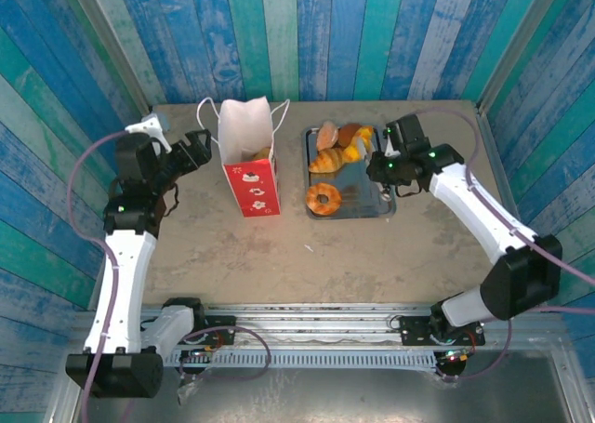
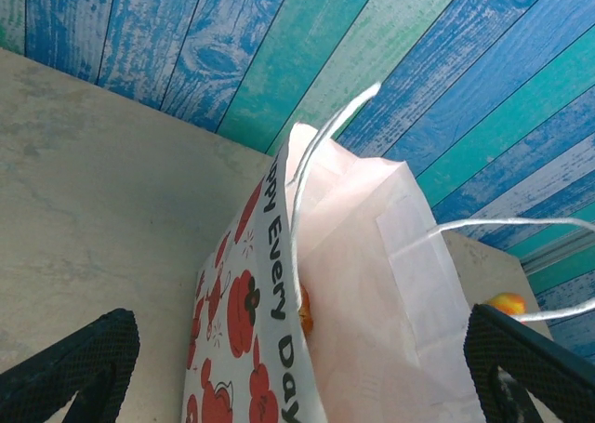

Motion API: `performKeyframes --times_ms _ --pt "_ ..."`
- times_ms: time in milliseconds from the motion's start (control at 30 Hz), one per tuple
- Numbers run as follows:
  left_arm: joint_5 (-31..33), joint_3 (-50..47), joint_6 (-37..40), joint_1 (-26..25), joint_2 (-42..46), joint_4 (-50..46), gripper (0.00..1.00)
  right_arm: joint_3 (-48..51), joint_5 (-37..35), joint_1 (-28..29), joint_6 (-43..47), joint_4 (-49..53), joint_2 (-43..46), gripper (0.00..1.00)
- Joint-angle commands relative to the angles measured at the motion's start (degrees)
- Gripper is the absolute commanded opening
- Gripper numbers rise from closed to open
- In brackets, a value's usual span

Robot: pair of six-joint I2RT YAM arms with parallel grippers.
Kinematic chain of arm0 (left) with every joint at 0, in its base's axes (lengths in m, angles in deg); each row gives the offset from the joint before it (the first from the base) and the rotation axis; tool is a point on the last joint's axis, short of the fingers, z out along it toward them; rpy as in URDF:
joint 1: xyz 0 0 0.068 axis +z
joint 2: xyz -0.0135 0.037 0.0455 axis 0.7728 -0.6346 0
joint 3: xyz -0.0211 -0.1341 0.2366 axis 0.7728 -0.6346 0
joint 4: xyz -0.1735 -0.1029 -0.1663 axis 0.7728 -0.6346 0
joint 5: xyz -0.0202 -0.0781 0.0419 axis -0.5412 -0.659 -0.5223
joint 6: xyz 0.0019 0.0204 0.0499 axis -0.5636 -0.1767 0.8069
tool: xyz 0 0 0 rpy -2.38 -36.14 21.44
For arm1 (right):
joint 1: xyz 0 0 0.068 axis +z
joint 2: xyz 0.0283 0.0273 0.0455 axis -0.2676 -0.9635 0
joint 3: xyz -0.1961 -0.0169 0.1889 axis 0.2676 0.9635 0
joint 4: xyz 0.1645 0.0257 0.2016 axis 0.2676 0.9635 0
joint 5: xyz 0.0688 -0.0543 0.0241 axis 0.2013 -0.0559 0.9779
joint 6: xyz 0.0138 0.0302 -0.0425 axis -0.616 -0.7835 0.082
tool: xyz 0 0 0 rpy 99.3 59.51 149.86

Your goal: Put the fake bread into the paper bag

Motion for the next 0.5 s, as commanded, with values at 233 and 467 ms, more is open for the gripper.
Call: performKeyframes --times_ms 233,467 --pt "-2.11 8.08 4.07 0.16 -9.07 -8.80 0.97 -1.17 -1.26 0.28 8.26 3.77 11.54 0.33" --pt "-4.29 10.38 4.44 0.12 -14.51 -9.17 0.95 -3.11 0.64 0.79 11.46 4.95 16.82 0.33"
